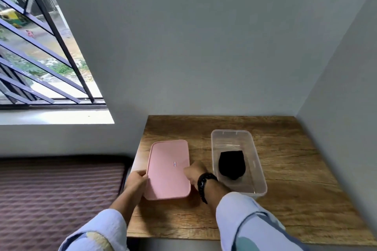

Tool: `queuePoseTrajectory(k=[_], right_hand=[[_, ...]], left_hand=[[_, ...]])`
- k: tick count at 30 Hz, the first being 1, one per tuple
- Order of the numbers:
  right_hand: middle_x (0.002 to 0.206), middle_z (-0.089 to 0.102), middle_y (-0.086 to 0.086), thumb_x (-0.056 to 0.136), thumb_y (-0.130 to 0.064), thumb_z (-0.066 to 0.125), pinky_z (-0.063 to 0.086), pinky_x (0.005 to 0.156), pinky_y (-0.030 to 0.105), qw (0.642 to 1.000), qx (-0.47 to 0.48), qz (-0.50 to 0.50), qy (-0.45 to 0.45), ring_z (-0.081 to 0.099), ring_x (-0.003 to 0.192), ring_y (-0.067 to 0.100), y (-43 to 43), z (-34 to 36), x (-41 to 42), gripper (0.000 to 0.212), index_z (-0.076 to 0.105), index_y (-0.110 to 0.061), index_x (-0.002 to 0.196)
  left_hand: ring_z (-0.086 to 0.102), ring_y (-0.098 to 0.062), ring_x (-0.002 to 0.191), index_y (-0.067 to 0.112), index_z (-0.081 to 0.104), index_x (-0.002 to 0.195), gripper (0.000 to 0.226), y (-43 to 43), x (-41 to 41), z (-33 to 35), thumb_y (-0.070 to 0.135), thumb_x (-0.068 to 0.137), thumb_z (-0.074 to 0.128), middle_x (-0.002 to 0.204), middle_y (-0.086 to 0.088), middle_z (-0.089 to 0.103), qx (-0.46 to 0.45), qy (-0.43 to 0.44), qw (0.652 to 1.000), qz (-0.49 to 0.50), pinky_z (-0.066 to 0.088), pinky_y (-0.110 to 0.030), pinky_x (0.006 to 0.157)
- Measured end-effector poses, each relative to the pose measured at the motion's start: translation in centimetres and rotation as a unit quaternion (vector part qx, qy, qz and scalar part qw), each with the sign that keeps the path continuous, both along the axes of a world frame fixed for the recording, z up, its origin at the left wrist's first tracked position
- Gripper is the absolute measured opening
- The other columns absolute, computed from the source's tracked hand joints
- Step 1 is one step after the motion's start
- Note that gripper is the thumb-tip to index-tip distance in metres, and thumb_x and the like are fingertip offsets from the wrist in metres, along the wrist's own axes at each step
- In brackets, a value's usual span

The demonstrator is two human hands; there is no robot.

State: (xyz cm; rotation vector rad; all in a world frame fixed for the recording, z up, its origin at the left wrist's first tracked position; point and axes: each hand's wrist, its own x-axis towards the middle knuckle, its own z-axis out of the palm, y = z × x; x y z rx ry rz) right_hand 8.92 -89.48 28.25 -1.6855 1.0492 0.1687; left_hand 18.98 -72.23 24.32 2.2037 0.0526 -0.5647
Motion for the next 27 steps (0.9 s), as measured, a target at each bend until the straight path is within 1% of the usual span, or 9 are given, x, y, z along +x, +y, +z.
queuePoseTrajectory(k=[3, 5, 8, 10, 12, 16, 20, 23, 27], right_hand=[[0.117, 0.071, 0.008, 0.093, -0.017, 0.054, 0.053, 0.082, 0.033, 0.993, -0.104, 0.002, -0.057, 0.066, 0.105, 0.03, -0.5, 3.4, 0.1, 0.026, 0.068, -0.008, 0.113], [0.114, 0.07, 0.008, 0.095, -0.022, 0.055, 0.052, 0.08, 0.033, 0.977, -0.194, -0.016, -0.09, 0.066, 0.104, 0.029, -1.5, 6.2, -0.4, 0.023, 0.067, -0.012, 0.112], [0.103, 0.07, 0.006, 0.096, -0.029, 0.054, 0.058, 0.078, 0.04, 0.944, -0.311, -0.066, -0.09, 0.067, 0.094, 0.027, -4.6, 8.8, -2.7, 0.016, 0.063, -0.016, 0.102], [0.101, 0.072, 0.007, 0.098, -0.023, 0.05, 0.058, 0.075, 0.041, 0.948, -0.289, -0.096, -0.09, 0.066, 0.087, 0.026, -7.1, 9.1, -5.2, 0.016, 0.062, -0.014, 0.098], [0.101, 0.071, 0.008, 0.097, -0.02, 0.048, 0.051, 0.069, 0.033, 0.948, -0.289, -0.122, -0.06, 0.061, 0.079, 0.023, -8.9, 8.6, -8.1, 0.016, 0.062, -0.015, 0.092], [0.096, 0.068, 0.001, 0.097, -0.028, 0.049, 0.053, 0.074, 0.037, 0.939, -0.294, -0.175, -0.007, 0.061, 0.085, 0.025, -10.6, 6.5, -12.3, 0.02, 0.066, -0.019, 0.101], [0.104, 0.071, 0.007, 0.096, -0.022, 0.052, 0.058, 0.077, 0.039, 0.932, -0.299, -0.206, 0.01, 0.066, 0.092, 0.028, -11.5, 5.1, -14.2, 0.021, 0.071, -0.015, 0.099], [0.106, 0.071, 0.009, 0.097, -0.018, 0.052, 0.053, 0.074, 0.033, 0.94, -0.279, -0.194, 0.004, 0.066, 0.093, 0.027, -12.2, 4.1, -14.7, 0.02, 0.07, -0.011, 0.101], [0.111, 0.071, 0.007, 0.099, -0.023, 0.049, 0.051, 0.077, 0.033, 0.948, -0.261, -0.184, 0.006, 0.064, 0.095, 0.026, -13.2, 3.1, -14.4, 0.021, 0.066, -0.014, 0.108]], left_hand=[[0.074, -0.032, 0.094, 0.015, 0.08, 0.11, 0.037, -0.3, 1.4, -1.2, 0.031, 0.08, 0.065, 0.098, -0.006, 0.08, -0.091, -0.025, 0.995, 0.038, 0.062, -0.051, 0.09], [0.073, -0.028, 0.087, 0.015, 0.079, 0.102, 0.026, -1.9, -0.7, 3.7, 0.035, 0.088, 0.068, 0.091, -0.004, 0.078, -0.144, -0.033, 0.988, 0.048, 0.064, -0.048, 0.084], [0.072, -0.02, 0.079, 0.017, 0.071, 0.092, 0.011, -5.3, -2.5, 8.5, 0.024, 0.098, 0.066, 0.089, -0.004, 0.075, -0.184, -0.038, 0.982, -0.014, 0.062, -0.03, 0.066], [0.075, -0.02, 0.083, 0.021, 0.075, 0.087, 0.013, -7.6, -3.5, 9.6, 0.028, 0.096, 0.067, 0.093, -0.002, 0.078, -0.158, -0.044, 0.984, -0.075, 0.065, -0.036, 0.074], [0.077, -0.021, 0.085, 0.02, 0.077, 0.089, 0.018, -9.6, -4.9, 9.9, 0.034, 0.094, 0.067, 0.094, -0.001, 0.08, -0.119, -0.045, 0.985, -0.117, 0.066, -0.041, 0.079], [0.074, -0.018, 0.088, 0.018, 0.078, 0.101, 0.023, -12.5, -8.9, 9.9, 0.033, 0.097, 0.061, 0.099, -0.001, 0.079, -0.034, -0.08, 0.98, -0.182, 0.06, -0.026, 0.07], [0.074, -0.025, 0.107, 0.014, 0.073, 0.123, 0.029, -14.1, -11.1, 9.1, 0.024, 0.098, 0.063, 0.12, -0.006, 0.076, -0.027, -0.056, 0.977, -0.206, 0.061, -0.035, 0.088], [0.074, -0.027, 0.106, 0.013, 0.073, 0.124, 0.029, -14.8, -11.4, 8.6, 0.023, 0.1, 0.061, 0.121, -0.007, 0.075, -0.03, -0.049, 0.978, -0.203, 0.062, -0.038, 0.092], [0.075, -0.027, 0.102, 0.012, 0.071, 0.123, 0.028, -15.7, -11.0, 8.2, 0.025, 0.101, 0.06, 0.117, -0.007, 0.075, -0.055, -0.023, 0.982, -0.181, 0.063, -0.045, 0.092]])
